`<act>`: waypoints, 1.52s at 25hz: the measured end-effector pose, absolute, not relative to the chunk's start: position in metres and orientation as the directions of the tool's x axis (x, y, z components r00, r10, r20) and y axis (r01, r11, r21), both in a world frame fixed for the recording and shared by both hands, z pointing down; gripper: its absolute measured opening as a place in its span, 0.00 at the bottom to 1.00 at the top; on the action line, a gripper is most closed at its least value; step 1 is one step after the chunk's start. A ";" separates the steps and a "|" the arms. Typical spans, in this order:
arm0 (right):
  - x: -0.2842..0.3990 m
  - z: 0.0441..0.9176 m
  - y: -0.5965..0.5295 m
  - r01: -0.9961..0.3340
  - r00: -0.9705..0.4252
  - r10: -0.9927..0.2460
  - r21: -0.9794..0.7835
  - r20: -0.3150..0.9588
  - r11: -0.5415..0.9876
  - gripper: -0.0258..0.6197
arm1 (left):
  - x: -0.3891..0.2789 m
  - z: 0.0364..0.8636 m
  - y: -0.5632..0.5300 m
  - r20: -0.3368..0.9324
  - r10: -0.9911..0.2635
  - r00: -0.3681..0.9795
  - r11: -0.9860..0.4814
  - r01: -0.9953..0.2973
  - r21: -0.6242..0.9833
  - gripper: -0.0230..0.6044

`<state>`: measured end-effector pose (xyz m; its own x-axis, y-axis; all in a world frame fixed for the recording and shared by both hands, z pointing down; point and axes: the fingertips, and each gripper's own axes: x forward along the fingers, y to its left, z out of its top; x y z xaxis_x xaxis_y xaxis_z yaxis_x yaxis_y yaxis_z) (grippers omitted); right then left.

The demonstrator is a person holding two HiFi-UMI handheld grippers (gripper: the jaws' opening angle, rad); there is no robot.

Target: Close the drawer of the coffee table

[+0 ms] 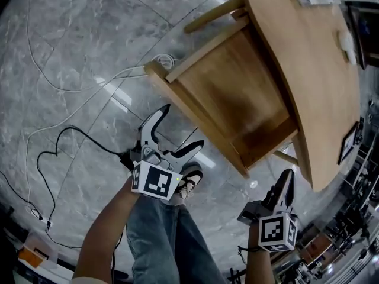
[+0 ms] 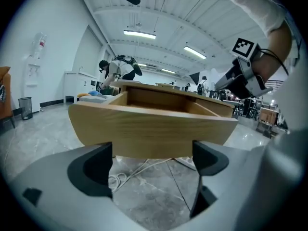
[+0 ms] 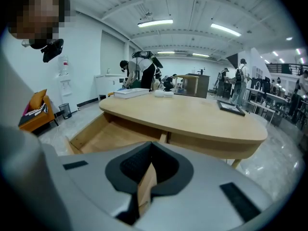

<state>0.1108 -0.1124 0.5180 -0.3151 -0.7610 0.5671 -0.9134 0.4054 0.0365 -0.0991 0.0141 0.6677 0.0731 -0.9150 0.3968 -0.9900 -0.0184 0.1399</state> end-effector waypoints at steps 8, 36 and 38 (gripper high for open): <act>0.117 0.531 -0.117 -0.918 -0.285 -0.764 0.066 0.578 0.392 0.04 | -0.104 0.679 -0.002 0.365 -0.929 0.061 -0.014 -0.991 0.130 0.87; 0.142 0.532 -0.115 -0.955 -0.217 -0.797 0.046 0.563 0.292 0.04 | -0.106 0.661 -0.007 0.398 -0.916 0.055 -0.012 -0.994 0.110 0.84; 0.140 0.531 -0.116 -0.957 -0.219 -0.797 0.036 0.562 0.288 0.04 | -0.107 0.660 -0.007 0.398 -0.916 0.056 -0.012 -0.994 0.112 0.84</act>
<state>0.1404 -0.1163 0.5306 -0.2188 -0.7974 0.5624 -0.9570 0.2878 0.0358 -0.1068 -0.0068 0.6596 0.0556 -0.9156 0.3982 -0.9936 -0.0116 0.1123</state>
